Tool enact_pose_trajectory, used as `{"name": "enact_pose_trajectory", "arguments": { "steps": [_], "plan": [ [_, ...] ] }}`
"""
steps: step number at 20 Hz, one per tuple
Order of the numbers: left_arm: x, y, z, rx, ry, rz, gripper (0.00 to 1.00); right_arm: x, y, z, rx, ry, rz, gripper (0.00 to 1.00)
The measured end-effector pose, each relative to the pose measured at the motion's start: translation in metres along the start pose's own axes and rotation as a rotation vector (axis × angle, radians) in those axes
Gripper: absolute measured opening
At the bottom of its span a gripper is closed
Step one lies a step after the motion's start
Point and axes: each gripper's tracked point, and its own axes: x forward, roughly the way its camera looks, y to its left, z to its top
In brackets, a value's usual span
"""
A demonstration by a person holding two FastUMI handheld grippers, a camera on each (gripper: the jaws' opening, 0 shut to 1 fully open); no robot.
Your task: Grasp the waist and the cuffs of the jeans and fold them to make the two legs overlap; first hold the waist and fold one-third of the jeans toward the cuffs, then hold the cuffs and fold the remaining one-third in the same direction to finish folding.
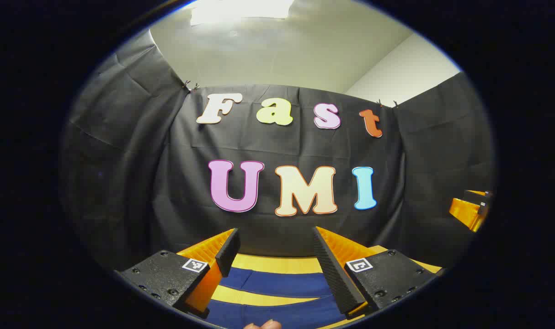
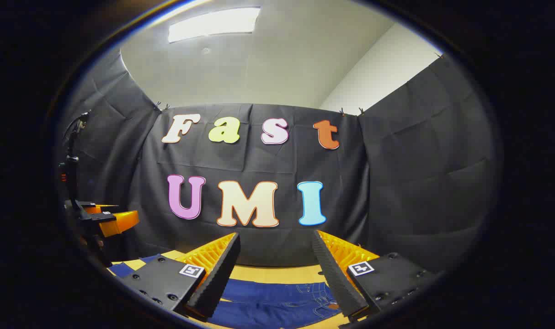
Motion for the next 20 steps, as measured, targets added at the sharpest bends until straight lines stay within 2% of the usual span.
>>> {"name": "enact_pose_trajectory", "arguments": {
  "steps": [8, 14, 16, 17, 20],
  "plan": [
    [-0.001, -0.01, -0.005, 0.01, -0.004, -0.032, 0.93, 0.004, -0.002, -0.001, 0.004, -0.004, -0.014, 0.98],
    [-0.004, 0.006, -0.009, 0.027, 0.007, -0.01, 0.93, 0.01, 0.007, -0.008, 0.003, 0.0, -0.003, 1.0],
    [-0.006, 0.013, -0.012, 0.028, 0.016, -0.003, 0.93, 0.011, 0.012, -0.012, 0.006, 0.01, 0.002, 0.96],
    [-0.007, 0.015, -0.017, 0.029, 0.025, -0.001, 0.93, 0.012, 0.013, -0.016, 0.008, 0.019, 0.005, 0.98],
    [-0.011, 0.026, -0.032, 0.073, 0.058, -0.018, 0.94, 0.013, 0.021, -0.025, 0.005, 0.038, 0.019, 0.96]
  ]
}}
